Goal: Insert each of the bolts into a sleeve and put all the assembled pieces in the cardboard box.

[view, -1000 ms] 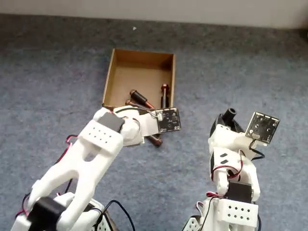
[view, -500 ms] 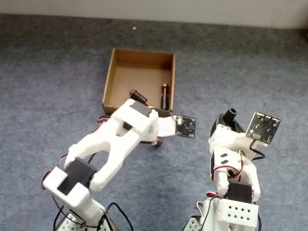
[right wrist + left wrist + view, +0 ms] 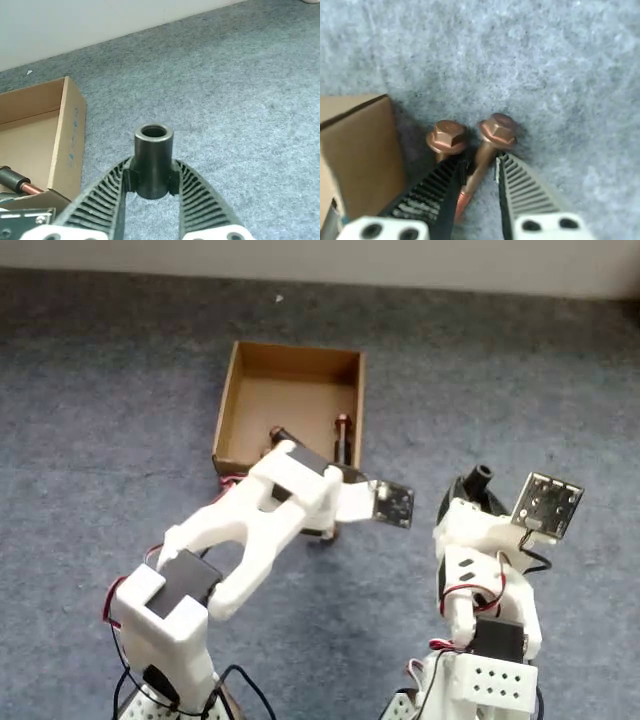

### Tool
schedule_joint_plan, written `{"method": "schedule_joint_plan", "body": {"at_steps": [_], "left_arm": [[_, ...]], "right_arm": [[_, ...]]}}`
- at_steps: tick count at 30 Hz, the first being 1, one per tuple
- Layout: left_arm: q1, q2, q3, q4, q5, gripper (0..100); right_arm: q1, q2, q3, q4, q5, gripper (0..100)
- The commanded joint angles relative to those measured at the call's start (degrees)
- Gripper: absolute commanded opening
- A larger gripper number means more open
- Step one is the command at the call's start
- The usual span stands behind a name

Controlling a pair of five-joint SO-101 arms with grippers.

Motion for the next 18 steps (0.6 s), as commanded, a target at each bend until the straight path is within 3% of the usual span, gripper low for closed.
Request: {"method": "schedule_joint_plan", "body": {"at_steps": [1,6,18], "left_arm": [[0.9,0.4,-2.4,-0.3,-0.5,7],[2.0,0.4,-2.0,-0.1,-0.5,7],[5.5,-1.8,-3.0,12.7,-0.2,1]], "right_arm": [[0.3,-0.8,-0.5,-1.8,-0.4,0.6],[0.3,-0.7,-0.5,-1.8,-0.3,0.6],[0.3,-0.7,-0.5,-1.8,-0.2,0.6]]}}
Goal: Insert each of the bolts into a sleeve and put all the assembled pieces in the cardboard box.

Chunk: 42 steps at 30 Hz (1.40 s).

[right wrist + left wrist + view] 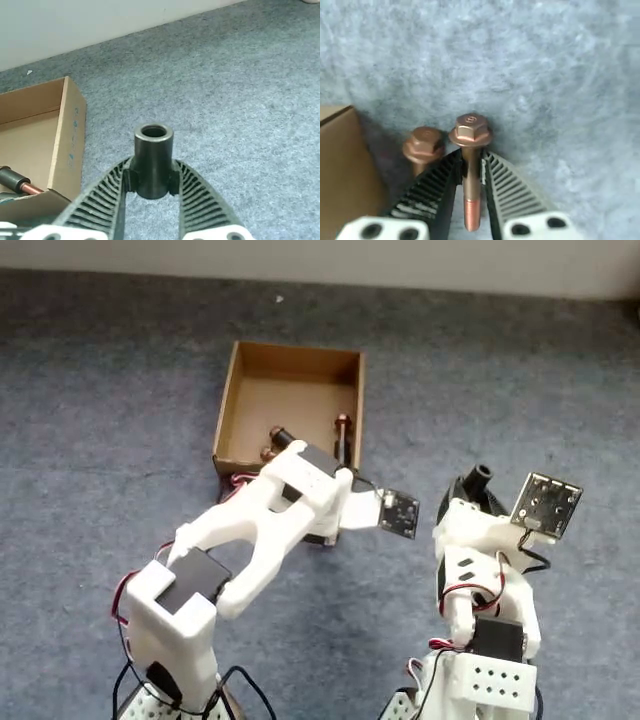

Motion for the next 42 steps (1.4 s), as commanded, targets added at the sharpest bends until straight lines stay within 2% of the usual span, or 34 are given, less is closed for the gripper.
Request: {"method": "schedule_joint_plan", "body": {"at_steps": [1,8,16,21,28,34,38,42], "left_arm": [[1.7,-3.3,-0.8,4.5,0.3,1],[1.5,-17.8,2.5,5.0,10.0,1],[0.3,-33.8,5.4,5.4,28.0,1],[-1.4,-42.9,9.0,5.0,37.1,1],[-1.0,-57.4,16.1,5.0,53.4,1],[-1.0,-68.7,21.6,4.1,55.0,1],[-1.4,-76.7,28.4,-3.2,56.6,1],[-1.0,-87.0,35.7,-10.3,59.1,1]], "right_arm": [[0.4,-0.7,-0.5,-1.8,-0.2,0.6],[0.2,-0.9,-0.5,-1.6,-0.4,0.6],[-4.8,-1.0,-0.5,-1.5,-0.4,0.6],[-5.4,-1.0,-0.5,-1.4,-0.6,0.6],[-10.4,-2.4,-5.0,8.5,-4.5,0.5],[-13.8,-12.6,-5.1,14.0,-4.5,0.5],[-16.2,-22.3,-3.9,17.0,-4.1,0.5],[-16.2,-20.7,-3.0,16.9,-4.2,0.5]]}}
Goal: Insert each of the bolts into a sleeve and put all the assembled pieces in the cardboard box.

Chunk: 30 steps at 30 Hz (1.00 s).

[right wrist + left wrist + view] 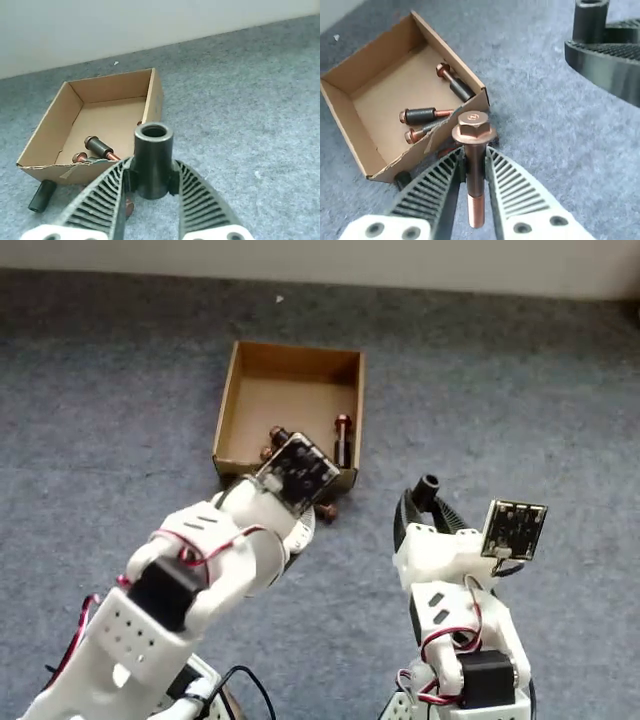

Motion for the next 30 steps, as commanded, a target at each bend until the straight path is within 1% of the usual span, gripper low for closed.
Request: {"method": "schedule_joint_plan", "body": {"at_steps": [1,3,6,9,13,15,17,18,22,26,30], "left_arm": [[-0.2,-10.2,4.1,-6.6,1.7,1],[-0.2,-16.0,7.2,-9.8,1.8,1],[-0.3,-24.6,12.3,-15.0,2.5,1],[-0.7,-32.7,16.5,-19.9,7.6,1],[-0.7,-42.6,20.3,-24.6,13.8,1],[-0.7,-45.1,21.1,-26.4,16.9,1],[-0.7,-44.5,21.5,-27.3,20.1,1],[-0.7,-44.2,21.5,-27.4,22.1,1],[-0.8,-43.6,21.3,-27.4,29.9,1],[-5.1,-43.6,22.1,-27.3,33.0,1],[-9.1,-43.6,27.2,-27.4,36.4,1]], "right_arm": [[-0.6,-0.2,-1.8,0.0,-0.4,0.5],[-0.7,-0.6,-1.5,0.0,-0.4,0.5],[-4.4,-1.3,-1.4,0.0,-0.3,0.5],[-9.1,-1.3,-0.9,-3.7,-0.3,0.5],[-12.6,-1.3,4.1,-11.2,-0.3,0.5],[-14.2,-1.3,7.1,-15.3,-0.2,0.5],[-16.6,-1.3,9.9,-19.4,0.1,0.5],[-18.1,-1.3,11.2,-21.1,1.8,0.5],[-23.4,-1.4,17.1,-28.0,13.7,0.5],[-26.2,-1.4,22.3,-35.0,17.5,0.5],[-28.8,-1.4,23.5,-36.2,20.6,0.5]]}}
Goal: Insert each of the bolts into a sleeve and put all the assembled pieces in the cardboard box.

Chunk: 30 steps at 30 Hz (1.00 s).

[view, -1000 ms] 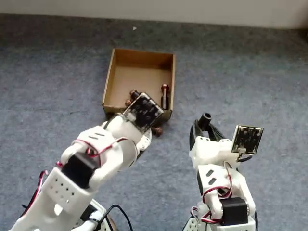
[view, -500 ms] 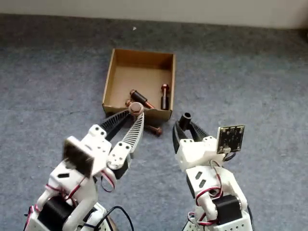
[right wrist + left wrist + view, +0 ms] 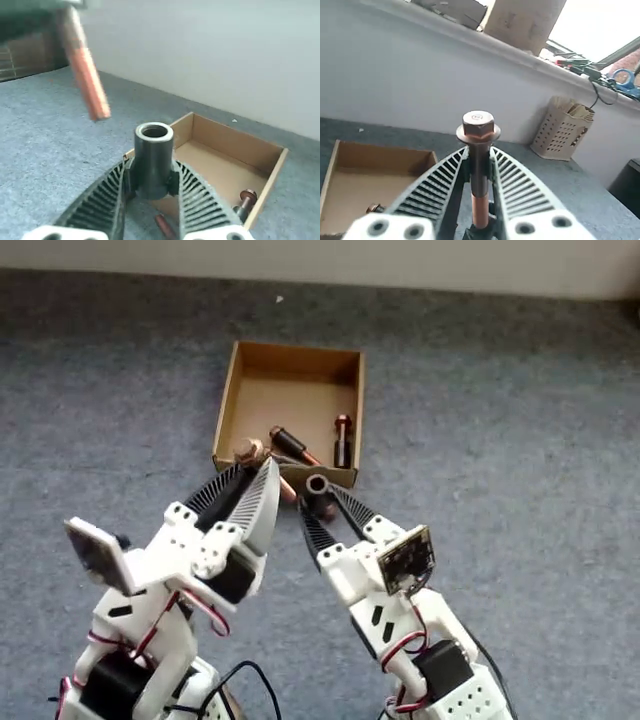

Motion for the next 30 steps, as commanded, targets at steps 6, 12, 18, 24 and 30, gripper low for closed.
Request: {"method": "schedule_joint_plan", "body": {"at_steps": [6,12,18,24,30], "left_arm": [[-2.9,-0.2,8.3,-8.4,4.0,1],[-2.9,-0.2,5.5,-8.7,4.0,1],[-2.9,-0.2,3.3,-8.5,3.9,1],[-2.1,-0.2,-3.2,1.9,0.4,1],[-0.5,-0.2,-0.7,3.8,-0.1,1]], "right_arm": [[-5.4,-0.7,6.7,-2.2,6.0,0.5],[-5.1,-0.7,6.7,2.9,6.0,0.5],[-5.0,-0.7,6.9,5.6,6.0,0.5],[-2.7,-0.7,7.1,6.0,6.0,0.5],[-3.6,-0.7,7.2,6.0,6.1,0.5]]}}
